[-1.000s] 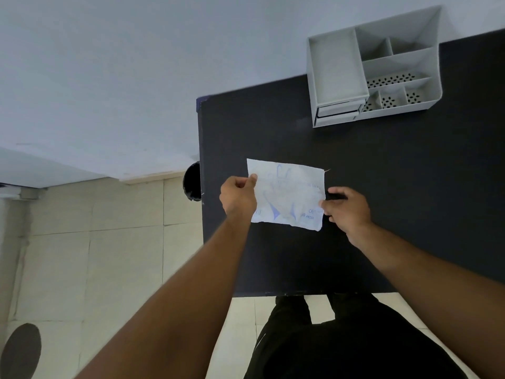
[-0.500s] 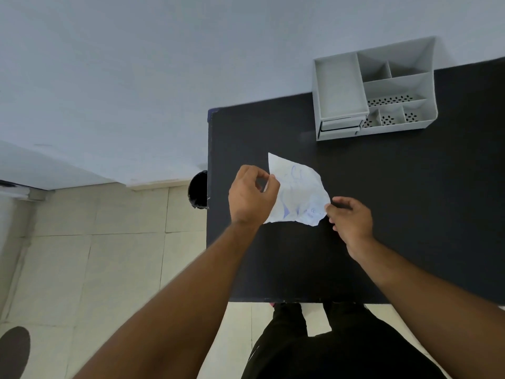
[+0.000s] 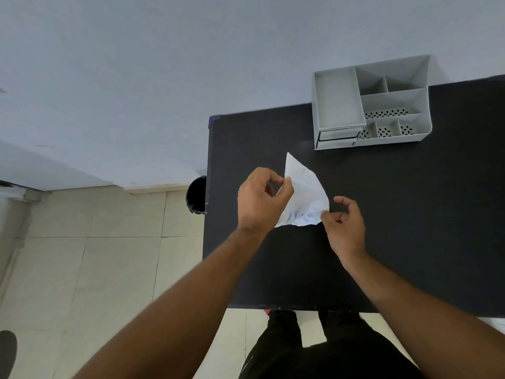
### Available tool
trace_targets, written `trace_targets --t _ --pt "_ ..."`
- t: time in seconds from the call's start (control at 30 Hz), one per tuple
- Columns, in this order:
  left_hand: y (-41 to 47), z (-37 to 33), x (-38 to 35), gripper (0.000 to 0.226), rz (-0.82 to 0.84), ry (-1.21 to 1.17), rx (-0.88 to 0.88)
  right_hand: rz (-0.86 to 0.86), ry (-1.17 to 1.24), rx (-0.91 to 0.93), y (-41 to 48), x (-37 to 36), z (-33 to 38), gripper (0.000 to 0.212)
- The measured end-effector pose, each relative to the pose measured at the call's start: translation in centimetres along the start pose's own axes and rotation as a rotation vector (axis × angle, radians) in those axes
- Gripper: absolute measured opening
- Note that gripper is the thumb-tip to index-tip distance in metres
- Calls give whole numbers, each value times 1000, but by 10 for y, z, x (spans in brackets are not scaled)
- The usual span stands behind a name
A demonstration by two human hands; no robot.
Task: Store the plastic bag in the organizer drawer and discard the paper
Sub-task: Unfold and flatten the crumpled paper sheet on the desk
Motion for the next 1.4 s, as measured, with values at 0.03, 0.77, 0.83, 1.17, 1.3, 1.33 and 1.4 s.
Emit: trace_targets --t 0.03,0.77,0.83,1.17,1.3,1.33,1.4 --pt "-1 1 0 19 3 -17 9 -3 2 5 0 1 -1 43" --pt "-8 6 -6 24 23 -112 110 63 -57 121 -4 -7 16 44" --pt "-5 6 -3 25 -4 -127 121 65 -55 121 -4 -8 17 43" --pt "8 18 -7 23 54 -39 78 79 -125 125 4 -7 10 41" --pt "15 59 -7 22 94 74 167 105 -120 130 6 -13 7 40" --pt "16 71 -6 22 90 84 210 114 -125 131 7 -15 5 40" --pt "15 94 -8 22 95 98 315 132 -144 115 8 -18 0 42"
Point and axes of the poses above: each hand's wrist, its own y-axis towards the middle knuckle, its own x-axis out of the back of the hand, z = x × y, the point moved 10 cm from there along y, towards the middle knuckle, and after that the axes turned 14 degrees about y, right-handed, at the moved point
